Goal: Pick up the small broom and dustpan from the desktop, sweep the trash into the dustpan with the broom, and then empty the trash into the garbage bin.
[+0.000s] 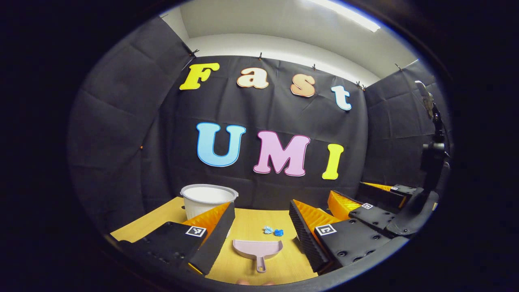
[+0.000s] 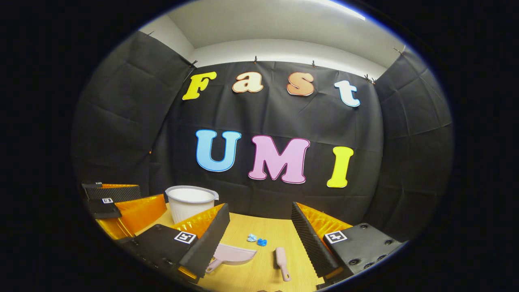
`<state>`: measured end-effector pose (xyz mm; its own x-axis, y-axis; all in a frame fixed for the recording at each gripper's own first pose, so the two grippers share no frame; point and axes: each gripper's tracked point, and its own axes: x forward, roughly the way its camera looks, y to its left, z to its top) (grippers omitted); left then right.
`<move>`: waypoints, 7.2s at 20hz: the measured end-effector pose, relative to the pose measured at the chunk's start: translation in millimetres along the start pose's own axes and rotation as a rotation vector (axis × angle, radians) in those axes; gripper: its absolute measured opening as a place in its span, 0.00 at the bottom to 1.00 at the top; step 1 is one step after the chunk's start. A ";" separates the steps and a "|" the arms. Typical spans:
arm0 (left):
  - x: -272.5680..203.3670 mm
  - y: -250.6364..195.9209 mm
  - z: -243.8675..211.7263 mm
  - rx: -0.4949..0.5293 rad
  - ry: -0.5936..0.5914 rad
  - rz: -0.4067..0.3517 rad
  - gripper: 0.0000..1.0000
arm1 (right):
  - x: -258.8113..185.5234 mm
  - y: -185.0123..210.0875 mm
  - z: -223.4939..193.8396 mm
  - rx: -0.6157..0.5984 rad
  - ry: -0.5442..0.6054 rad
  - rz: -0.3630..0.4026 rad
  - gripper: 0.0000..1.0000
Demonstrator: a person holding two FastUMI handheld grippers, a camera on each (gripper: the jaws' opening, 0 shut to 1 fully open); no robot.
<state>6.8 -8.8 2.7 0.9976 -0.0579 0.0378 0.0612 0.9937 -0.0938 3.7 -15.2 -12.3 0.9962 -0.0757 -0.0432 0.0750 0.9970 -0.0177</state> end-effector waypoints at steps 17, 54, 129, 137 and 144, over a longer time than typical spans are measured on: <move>58.6 -8.2 -30.1 0.049 0.133 -0.043 0.80 | 35.4 -31.1 -31.2 -0.016 0.110 -0.079 0.98; 152.0 -1.4 -330.8 0.005 1.559 0.186 0.69 | 89.7 -108.2 -235.2 0.209 0.668 0.090 0.99; 206.4 84.1 -318.6 0.362 1.643 -0.538 0.30 | 232.0 -52.3 -427.1 -0.620 1.460 0.847 0.26; 209.1 80.4 -315.1 0.207 1.567 -0.521 0.30 | 202.1 -72.5 -422.2 -0.468 1.481 0.843 0.27; 213.4 75.4 -315.2 0.119 1.491 -0.533 0.30 | 226.6 -90.9 -401.7 -0.354 1.436 0.717 0.27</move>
<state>234.4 23.6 -309.8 0.0041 -0.3541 -0.9352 0.4677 0.8273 -0.3112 204.7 -128.8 -421.6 -0.0484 0.2199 -0.9743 -0.5702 0.7948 0.2078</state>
